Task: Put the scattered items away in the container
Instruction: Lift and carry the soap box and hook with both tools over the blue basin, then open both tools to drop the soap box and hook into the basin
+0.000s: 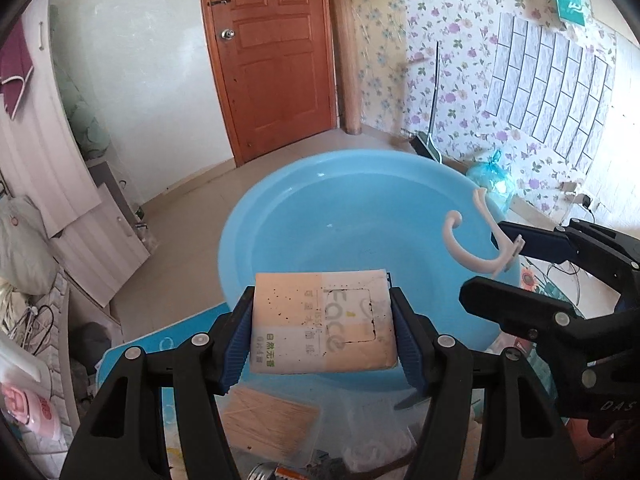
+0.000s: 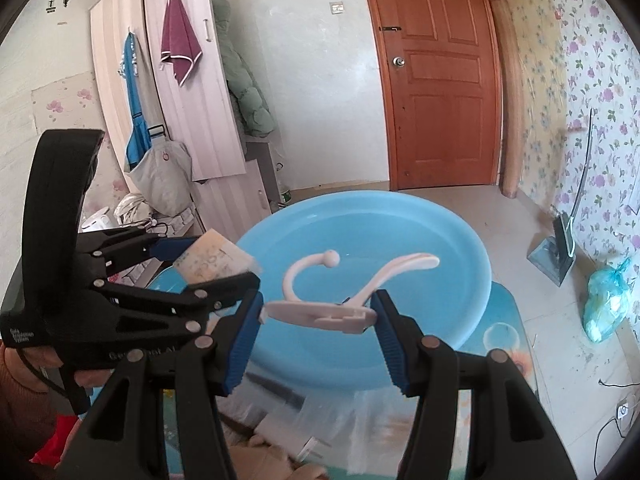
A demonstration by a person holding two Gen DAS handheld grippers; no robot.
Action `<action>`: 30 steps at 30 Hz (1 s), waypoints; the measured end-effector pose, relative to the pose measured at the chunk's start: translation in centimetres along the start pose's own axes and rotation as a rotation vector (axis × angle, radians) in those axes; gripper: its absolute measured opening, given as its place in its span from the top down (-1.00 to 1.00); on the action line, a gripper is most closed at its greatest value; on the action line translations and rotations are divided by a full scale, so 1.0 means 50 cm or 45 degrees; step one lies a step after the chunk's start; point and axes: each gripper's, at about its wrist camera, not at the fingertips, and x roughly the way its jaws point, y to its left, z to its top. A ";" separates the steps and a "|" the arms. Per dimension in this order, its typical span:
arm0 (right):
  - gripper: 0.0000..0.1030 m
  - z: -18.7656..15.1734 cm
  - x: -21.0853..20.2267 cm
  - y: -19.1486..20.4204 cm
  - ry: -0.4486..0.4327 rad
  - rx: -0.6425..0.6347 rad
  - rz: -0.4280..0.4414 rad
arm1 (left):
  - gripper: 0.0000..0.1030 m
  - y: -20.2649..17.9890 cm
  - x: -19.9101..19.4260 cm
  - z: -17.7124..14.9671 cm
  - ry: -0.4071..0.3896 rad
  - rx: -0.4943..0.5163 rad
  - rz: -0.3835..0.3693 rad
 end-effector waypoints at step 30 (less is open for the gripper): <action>-0.08 -0.024 -0.041 0.027 0.055 0.053 -0.137 | -0.63 -0.025 -0.102 -0.076 -0.110 0.012 -0.134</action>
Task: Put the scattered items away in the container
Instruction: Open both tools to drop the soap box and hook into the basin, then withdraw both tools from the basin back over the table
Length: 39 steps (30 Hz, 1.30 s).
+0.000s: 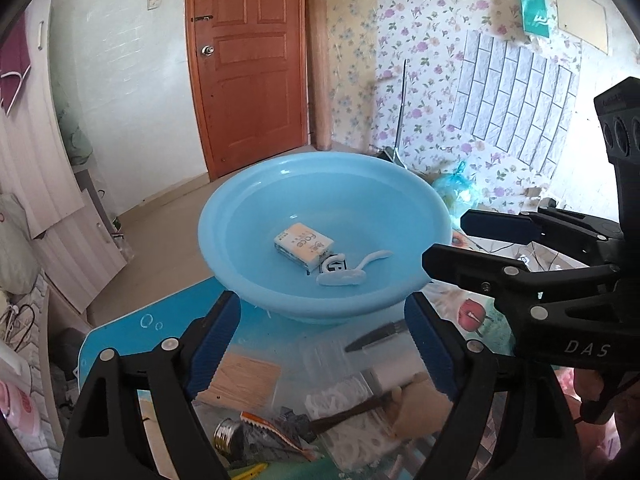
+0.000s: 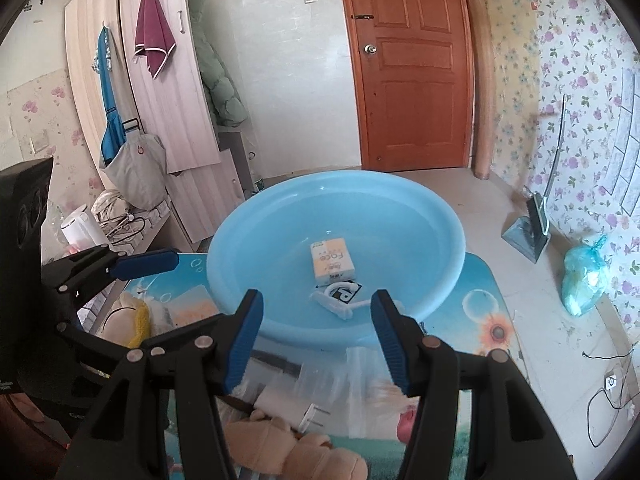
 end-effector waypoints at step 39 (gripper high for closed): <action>-0.08 -0.117 -0.060 -0.009 0.070 0.000 -0.081 | -0.87 0.114 -0.127 -0.199 0.059 -0.196 0.210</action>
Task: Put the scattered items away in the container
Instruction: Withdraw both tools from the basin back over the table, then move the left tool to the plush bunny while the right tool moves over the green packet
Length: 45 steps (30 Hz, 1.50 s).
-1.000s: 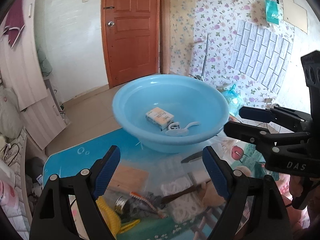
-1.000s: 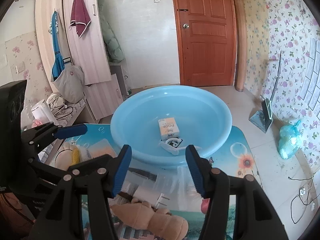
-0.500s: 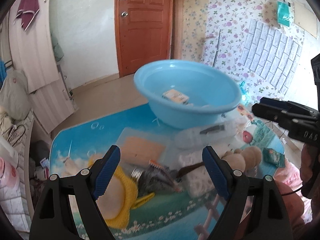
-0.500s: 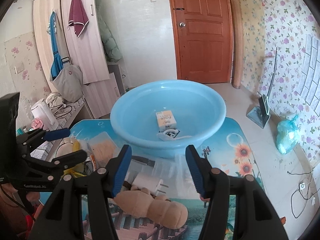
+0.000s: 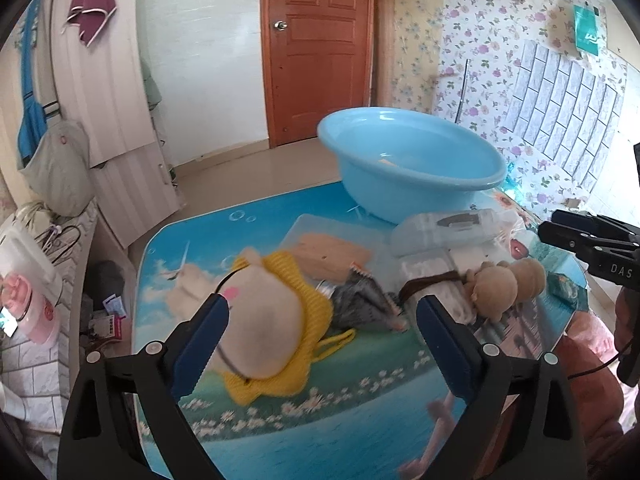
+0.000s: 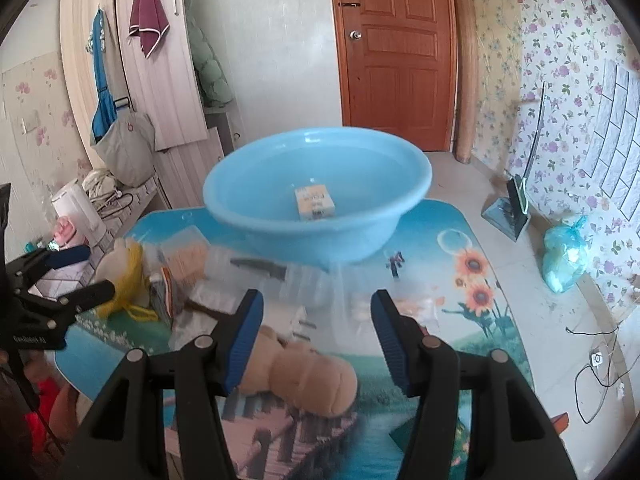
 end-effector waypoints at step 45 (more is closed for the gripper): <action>-0.32 -0.184 -0.005 -0.148 0.244 0.074 -0.177 | -0.99 0.086 0.111 -0.112 0.137 -0.178 0.157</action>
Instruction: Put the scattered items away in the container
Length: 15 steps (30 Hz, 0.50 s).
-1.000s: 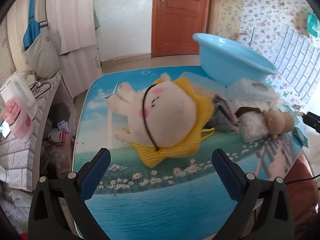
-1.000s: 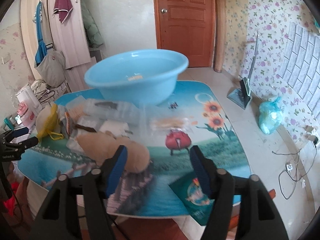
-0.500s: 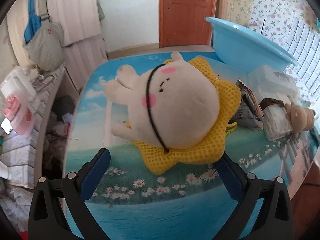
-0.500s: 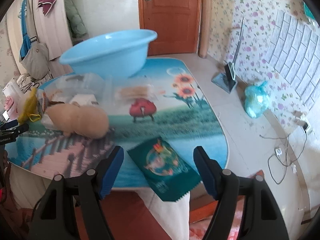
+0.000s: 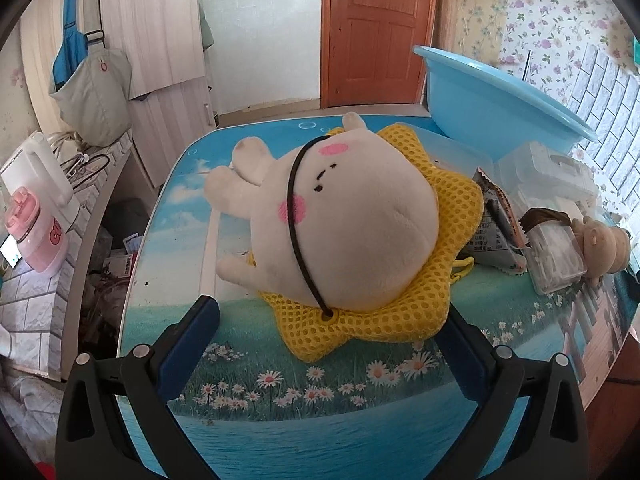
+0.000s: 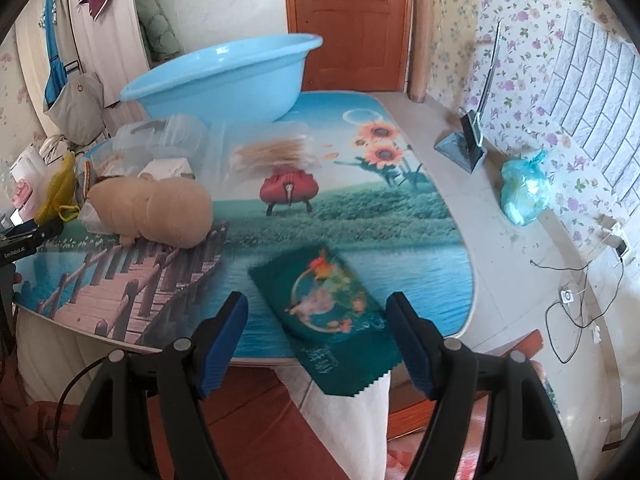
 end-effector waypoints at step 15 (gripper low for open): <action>-0.15 0.005 0.001 0.013 -0.007 -0.032 -0.018 | -0.99 0.006 0.000 0.004 0.002 -0.001 -0.001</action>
